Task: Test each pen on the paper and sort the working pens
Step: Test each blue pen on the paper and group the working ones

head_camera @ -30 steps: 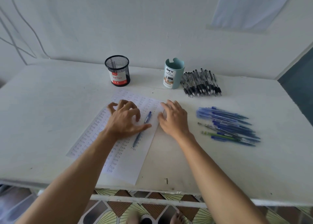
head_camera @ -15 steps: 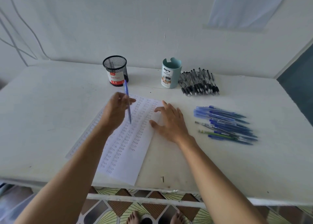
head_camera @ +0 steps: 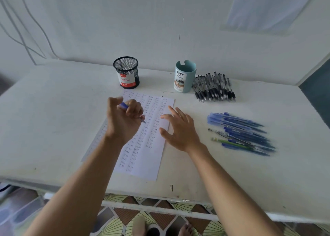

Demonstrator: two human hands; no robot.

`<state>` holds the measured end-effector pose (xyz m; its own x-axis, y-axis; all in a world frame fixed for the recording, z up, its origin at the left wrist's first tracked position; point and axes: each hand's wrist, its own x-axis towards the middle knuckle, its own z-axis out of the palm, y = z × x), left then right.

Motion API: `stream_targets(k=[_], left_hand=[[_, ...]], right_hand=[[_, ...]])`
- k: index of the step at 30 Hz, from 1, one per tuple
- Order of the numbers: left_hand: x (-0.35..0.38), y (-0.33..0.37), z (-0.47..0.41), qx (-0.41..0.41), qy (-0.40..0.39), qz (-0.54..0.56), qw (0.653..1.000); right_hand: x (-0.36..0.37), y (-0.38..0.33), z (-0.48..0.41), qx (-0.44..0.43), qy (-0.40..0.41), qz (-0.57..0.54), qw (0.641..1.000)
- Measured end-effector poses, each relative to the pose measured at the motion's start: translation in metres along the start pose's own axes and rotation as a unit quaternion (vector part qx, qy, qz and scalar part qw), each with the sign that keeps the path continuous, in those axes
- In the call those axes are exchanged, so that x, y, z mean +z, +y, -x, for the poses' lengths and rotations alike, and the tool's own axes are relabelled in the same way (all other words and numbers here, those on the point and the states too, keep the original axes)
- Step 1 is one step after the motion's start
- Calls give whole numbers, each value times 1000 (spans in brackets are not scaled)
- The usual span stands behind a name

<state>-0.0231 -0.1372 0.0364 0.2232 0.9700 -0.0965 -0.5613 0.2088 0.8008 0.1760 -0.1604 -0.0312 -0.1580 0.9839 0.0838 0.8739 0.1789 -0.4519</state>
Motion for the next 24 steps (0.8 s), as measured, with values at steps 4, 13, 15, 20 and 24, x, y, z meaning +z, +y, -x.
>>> stream_targets(k=[4, 13, 15, 20, 24], left_hand=[[-10, -8, 2, 15, 6, 17, 1000], [-38, -37, 19, 105, 90, -302, 943], [-36, -37, 22, 103, 118, -386, 909], [-32, -33, 23, 91, 144, -458, 872], [-35, -38, 22, 85, 181, -487, 850]], right_hand=[[-5, 2, 0, -9, -66, 48, 997], [2, -2, -6, 39, -59, 98, 993], [2, -2, -6, 43, -62, 95, 993], [3, -2, -7, 44, -57, 97, 993], [5, -2, -7, 44, -51, 91, 994]])
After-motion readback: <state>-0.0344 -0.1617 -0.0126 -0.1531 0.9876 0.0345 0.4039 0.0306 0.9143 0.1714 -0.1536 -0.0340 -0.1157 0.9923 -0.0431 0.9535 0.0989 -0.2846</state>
